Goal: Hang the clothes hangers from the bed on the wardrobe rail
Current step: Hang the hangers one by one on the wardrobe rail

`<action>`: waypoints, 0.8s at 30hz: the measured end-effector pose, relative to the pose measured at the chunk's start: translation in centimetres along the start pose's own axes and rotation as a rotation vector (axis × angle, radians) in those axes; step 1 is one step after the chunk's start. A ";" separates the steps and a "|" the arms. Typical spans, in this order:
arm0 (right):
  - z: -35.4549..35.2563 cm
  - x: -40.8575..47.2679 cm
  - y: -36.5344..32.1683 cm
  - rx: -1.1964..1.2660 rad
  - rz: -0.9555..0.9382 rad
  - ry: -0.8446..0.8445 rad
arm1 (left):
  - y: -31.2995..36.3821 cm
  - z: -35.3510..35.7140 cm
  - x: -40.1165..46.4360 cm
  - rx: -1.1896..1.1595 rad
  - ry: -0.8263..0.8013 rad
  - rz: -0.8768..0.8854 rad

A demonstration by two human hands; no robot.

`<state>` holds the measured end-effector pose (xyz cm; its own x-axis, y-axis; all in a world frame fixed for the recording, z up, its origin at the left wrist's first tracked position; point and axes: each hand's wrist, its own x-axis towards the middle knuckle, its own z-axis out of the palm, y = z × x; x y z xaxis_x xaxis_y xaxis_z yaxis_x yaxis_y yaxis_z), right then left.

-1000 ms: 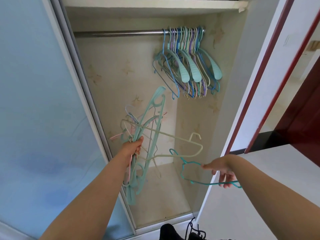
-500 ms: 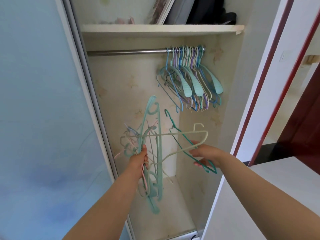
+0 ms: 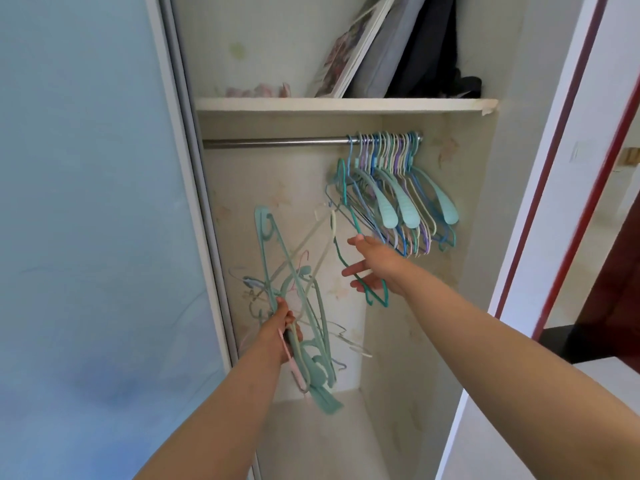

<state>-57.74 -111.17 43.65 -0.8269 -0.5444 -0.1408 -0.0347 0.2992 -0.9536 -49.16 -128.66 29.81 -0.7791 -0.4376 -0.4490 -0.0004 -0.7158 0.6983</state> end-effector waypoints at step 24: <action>-2.4 9.9 -10.2 -0.005 0.084 0.053 | 4.5 3.7 2.1 -0.030 0.049 0.009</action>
<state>-66.95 -117.72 52.63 -0.8558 -0.4746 -0.2057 0.0336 0.3458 -0.9377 -53.10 -130.80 34.12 -0.7476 -0.4694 -0.4699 0.0254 -0.7272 0.6859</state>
